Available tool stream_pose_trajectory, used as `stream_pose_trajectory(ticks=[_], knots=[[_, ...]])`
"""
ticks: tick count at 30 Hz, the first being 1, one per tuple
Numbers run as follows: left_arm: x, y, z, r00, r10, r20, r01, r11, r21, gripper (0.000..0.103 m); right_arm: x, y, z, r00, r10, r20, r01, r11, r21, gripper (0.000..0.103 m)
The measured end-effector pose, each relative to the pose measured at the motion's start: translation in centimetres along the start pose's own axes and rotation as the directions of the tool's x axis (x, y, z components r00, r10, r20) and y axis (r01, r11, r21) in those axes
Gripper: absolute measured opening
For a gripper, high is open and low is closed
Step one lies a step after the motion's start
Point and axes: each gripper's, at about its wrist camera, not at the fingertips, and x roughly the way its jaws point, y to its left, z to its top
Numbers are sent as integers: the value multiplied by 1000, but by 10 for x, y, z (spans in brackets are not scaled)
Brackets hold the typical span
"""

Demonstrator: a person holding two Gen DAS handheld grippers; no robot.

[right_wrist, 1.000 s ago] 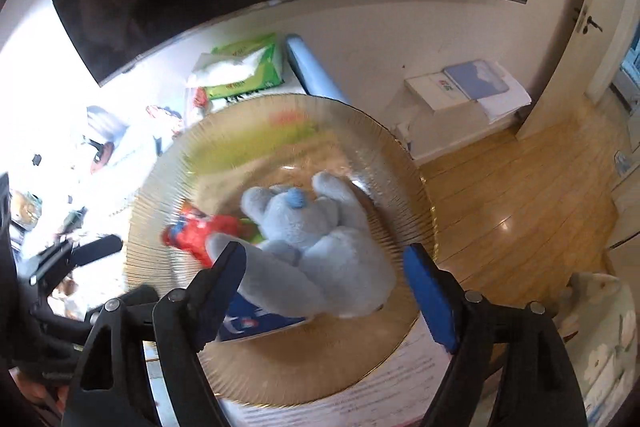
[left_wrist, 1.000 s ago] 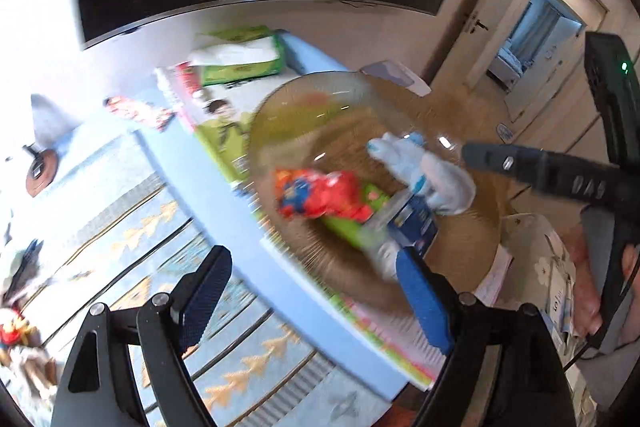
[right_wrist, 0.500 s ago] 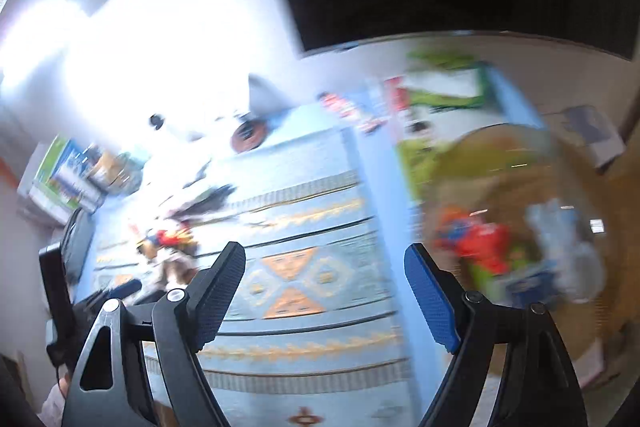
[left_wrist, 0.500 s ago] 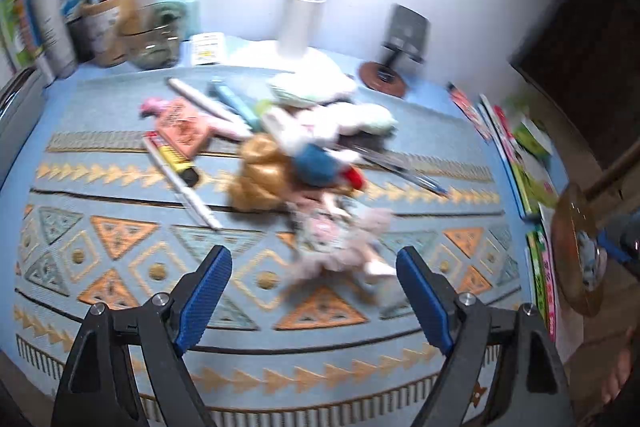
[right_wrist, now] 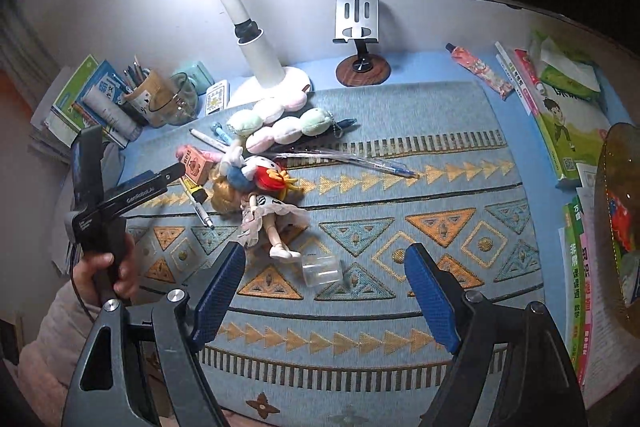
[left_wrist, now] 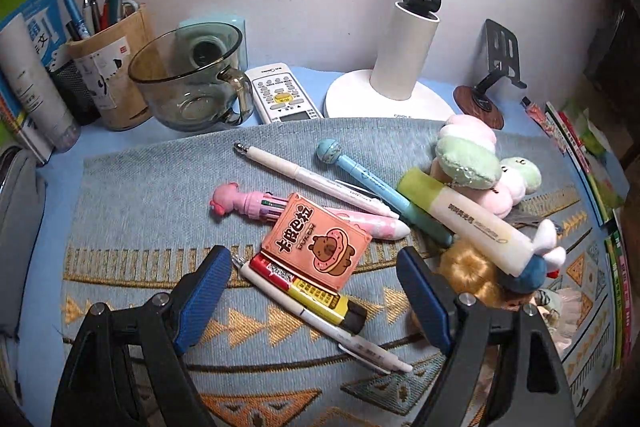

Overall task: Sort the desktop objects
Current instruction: 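Grasp the pink capybara card box with the left tool while the right tool grasps the white-yellow highlighter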

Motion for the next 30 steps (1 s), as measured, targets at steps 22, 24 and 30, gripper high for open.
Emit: stream_pose_trajectory(ticks=[22, 24, 30], knots=[[-35, 6, -33, 999, 7, 45, -9, 1000, 30, 60, 64, 11, -9, 990, -29, -138, 23, 999, -45, 81], [-47, 10, -48, 1000, -3, 30, 3, 1000, 16, 60, 72, 16, -11, 988, -13, -151, 3, 998, -64, 78], [-52, 7, -91, 999, -7, -33, 6, 1000, -9, 60, 84, 23, -18, 983, 29, -180, -45, 996, -82, 45]])
